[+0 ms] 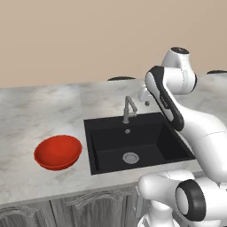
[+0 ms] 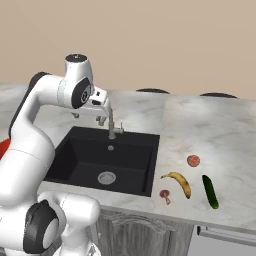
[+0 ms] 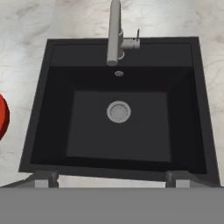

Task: There is a mixed pile of frozen fruits and vegetables on the counter. Locate all the frozen vegetables and place the items in a bowl on the counter. Take all the frozen fruits and defrost them in a running sink.

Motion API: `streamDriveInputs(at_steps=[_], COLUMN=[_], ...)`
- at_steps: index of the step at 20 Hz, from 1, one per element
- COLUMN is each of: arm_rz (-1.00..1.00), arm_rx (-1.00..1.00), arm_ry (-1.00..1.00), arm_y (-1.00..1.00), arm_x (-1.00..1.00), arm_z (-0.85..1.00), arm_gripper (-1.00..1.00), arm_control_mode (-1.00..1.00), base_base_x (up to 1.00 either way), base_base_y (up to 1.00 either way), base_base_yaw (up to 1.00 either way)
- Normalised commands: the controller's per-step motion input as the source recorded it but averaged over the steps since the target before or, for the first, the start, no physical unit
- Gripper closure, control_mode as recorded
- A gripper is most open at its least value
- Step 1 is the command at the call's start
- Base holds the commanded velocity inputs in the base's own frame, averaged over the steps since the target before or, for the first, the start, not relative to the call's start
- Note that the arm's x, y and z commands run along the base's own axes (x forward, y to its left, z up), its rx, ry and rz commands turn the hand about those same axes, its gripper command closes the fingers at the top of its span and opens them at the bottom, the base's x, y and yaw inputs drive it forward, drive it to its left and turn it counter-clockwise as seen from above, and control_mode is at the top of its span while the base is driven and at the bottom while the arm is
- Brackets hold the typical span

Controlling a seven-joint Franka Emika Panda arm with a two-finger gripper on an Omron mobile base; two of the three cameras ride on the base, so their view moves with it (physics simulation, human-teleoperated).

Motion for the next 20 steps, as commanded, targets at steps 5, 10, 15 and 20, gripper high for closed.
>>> streamDriveInputs(at_steps=[5,10,15,20], arm_rz=[0.00,-0.05,-0.06,-0.05], arm_rx=[0.00,0.00,0.00,0.00], arm_ry=[0.00,0.04,0.08,0.07], arm_y=[0.00,-0.10,-0.43,-0.54], arm_x=[0.00,-0.05,-0.10,-0.04], arm_z=[0.00,-0.11,-0.06,0.00], arm_gripper=[-1.00,-1.00,-1.00,-1.00], arm_control_mode=[-1.00,-1.00,-1.00,-1.00], base_base_x=[0.00,0.00,0.00,0.00], base_base_y=[0.00,0.00,0.00,0.00], base_base_yaw=[0.00,0.00,0.00,0.00])
